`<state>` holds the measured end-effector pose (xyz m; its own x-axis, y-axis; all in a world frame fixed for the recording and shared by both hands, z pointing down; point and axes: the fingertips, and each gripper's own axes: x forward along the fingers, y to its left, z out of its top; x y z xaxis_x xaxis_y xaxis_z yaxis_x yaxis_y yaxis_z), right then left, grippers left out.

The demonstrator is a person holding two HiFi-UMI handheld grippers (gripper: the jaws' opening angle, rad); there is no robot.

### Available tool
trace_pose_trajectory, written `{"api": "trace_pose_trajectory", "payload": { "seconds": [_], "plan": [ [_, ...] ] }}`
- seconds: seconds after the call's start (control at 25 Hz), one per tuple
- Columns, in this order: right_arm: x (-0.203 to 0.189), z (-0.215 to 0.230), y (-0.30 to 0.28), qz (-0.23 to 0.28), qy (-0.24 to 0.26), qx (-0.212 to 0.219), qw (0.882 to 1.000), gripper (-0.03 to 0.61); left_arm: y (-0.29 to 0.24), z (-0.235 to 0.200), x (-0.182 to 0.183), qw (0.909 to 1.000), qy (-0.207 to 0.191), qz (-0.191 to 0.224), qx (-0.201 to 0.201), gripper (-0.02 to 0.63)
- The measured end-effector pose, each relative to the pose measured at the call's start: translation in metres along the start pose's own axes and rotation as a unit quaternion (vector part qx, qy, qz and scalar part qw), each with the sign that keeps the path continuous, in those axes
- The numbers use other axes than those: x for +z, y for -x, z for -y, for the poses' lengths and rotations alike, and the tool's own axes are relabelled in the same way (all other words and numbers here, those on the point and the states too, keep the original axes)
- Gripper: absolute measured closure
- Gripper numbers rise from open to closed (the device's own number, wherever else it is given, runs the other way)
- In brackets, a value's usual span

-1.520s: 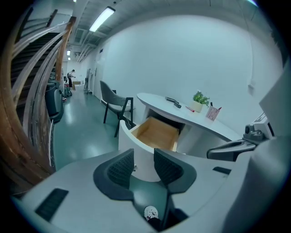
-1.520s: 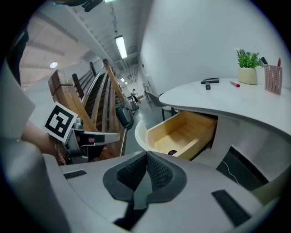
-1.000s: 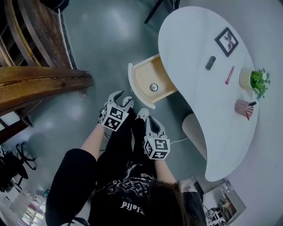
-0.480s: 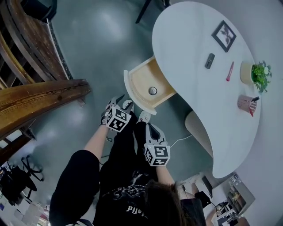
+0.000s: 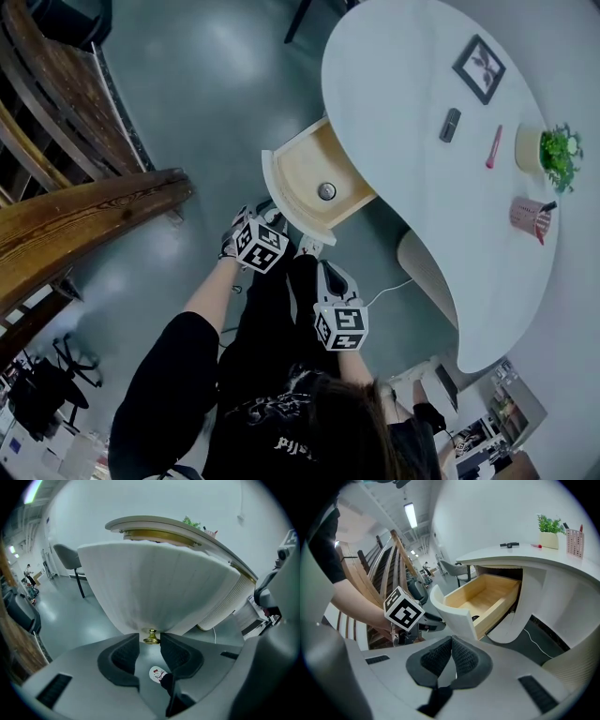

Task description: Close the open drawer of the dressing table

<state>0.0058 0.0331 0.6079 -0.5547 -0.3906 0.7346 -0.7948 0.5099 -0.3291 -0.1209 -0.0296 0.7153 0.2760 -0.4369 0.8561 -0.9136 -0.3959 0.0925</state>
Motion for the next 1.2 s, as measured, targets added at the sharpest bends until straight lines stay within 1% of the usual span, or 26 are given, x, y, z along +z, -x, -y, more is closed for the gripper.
{"api": "trace_pose_trajectory", "payload": {
  "seconds": [0.12, 0.24, 0.36, 0.44, 0.6, 0.76, 0.88, 1.08, 1.2],
  "plan": [
    [0.001, 0.007, 0.001, 0.002, -0.011, -0.008, 1.000, 0.552, -0.003, 0.002, -0.001, 0.9999, -0.014, -0.007, 0.001, 0.491],
    [0.002, 0.011, 0.003, 0.004, -0.015, -0.014, 1.000, 0.552, -0.003, 0.003, -0.001, 0.9998, -0.017, -0.007, -0.003, 0.491],
    [0.002, 0.014, 0.004, 0.007, -0.026, -0.020, 0.999, 0.552, -0.004, 0.003, -0.001, 0.9995, -0.026, -0.018, -0.006, 0.492],
    [0.001, 0.015, 0.005, 0.006, -0.028, -0.022, 0.999, 0.552, -0.004, 0.004, -0.001, 0.9994, -0.024, -0.022, -0.009, 0.494],
    [0.003, 0.025, 0.009, 0.015, -0.046, -0.036, 0.998, 0.552, -0.004, 0.004, 0.000, 0.9995, -0.026, -0.019, -0.009, 0.494],
    [0.002, 0.032, 0.011, 0.017, -0.054, -0.048, 0.997, 0.552, -0.004, 0.004, -0.001, 0.9998, -0.009, -0.012, -0.010, 0.495],
    [0.002, 0.035, 0.013, 0.021, -0.065, -0.054, 0.996, 0.552, -0.005, 0.005, 0.000, 0.9999, -0.009, -0.011, -0.009, 0.495],
    [0.001, 0.036, 0.014, 0.020, -0.062, -0.057, 0.996, 0.552, -0.005, 0.005, 0.002, 0.9996, -0.017, -0.017, -0.013, 0.495],
    [0.002, 0.037, 0.014, 0.021, -0.061, -0.060, 0.996, 0.552, -0.006, 0.005, 0.005, 0.9996, -0.015, -0.017, -0.015, 0.497]
  ]
}}
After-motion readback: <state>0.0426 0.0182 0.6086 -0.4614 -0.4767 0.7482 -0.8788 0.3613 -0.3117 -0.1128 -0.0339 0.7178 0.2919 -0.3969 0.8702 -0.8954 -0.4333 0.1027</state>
